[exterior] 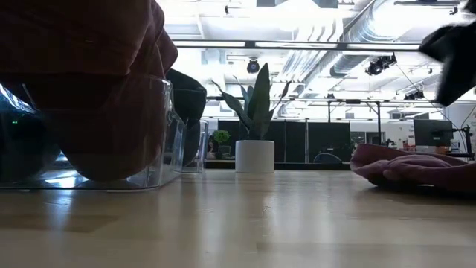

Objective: Pick & Place hat
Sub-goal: Put the red cap into the bottom transparent bin

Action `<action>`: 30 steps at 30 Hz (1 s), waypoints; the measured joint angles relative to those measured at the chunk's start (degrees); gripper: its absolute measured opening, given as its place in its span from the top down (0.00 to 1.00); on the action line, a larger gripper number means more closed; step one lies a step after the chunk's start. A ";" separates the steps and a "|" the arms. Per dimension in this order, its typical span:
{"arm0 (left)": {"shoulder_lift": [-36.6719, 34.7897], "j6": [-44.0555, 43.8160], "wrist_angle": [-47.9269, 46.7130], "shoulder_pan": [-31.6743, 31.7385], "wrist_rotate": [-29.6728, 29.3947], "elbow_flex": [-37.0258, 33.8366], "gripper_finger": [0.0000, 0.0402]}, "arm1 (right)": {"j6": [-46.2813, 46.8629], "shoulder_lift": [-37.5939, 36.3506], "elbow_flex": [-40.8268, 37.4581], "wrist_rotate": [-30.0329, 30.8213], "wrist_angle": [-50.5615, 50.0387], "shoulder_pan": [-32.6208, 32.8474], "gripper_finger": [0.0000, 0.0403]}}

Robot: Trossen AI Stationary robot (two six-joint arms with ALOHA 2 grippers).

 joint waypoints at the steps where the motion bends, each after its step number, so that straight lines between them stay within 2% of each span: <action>1: 0.02 -0.99 -1.47 -0.35 -1.16 0.00 1.00 | 0.05 0.01 -0.15 -0.23 -1.25 -1.75 0.51; 5: 0.00 -2.78 -4.83 -1.89 -6.19 0.02 1.00 | -4.93 0.01 -1.49 -4.27 -0.68 -9.94 0.70; 8: -0.06 -2.73 -6.93 -2.99 -8.72 0.02 1.00 | -9.99 0.01 -4.39 -9.04 3.59 -15.12 0.89; 10: -0.21 -3.02 -8.11 -3.13 -8.80 0.02 1.00 | -12.88 0.01 -7.63 -13.36 7.94 -17.73 0.97; 13: -0.26 -5.96 -10.01 -2.95 -8.05 0.02 1.00 | -13.77 0.02 -13.99 -19.64 17.10 -20.07 0.94; 15: -0.28 -7.26 -10.60 -2.83 -7.54 0.02 1.00 | -13.77 0.03 -18.20 -21.40 23.33 -20.72 0.93; 21: -0.28 -7.28 -10.96 -2.98 -7.25 0.04 1.00 | -19.90 -0.03 -24.65 -25.18 40.94 -20.89 0.99; 25: -0.28 -7.28 -11.19 -2.92 -7.11 0.04 1.00 | -29.07 0.14 -23.28 -22.61 44.03 -20.31 0.98; 27: -0.28 -7.28 -11.31 -2.89 -7.17 0.04 1.00 | -32.06 0.10 -22.34 -19.45 44.03 -20.57 0.94; 30: -0.28 -7.83 -11.84 -2.92 -7.33 0.04 1.00 | -33.11 0.06 -19.60 -18.56 40.39 -21.49 0.86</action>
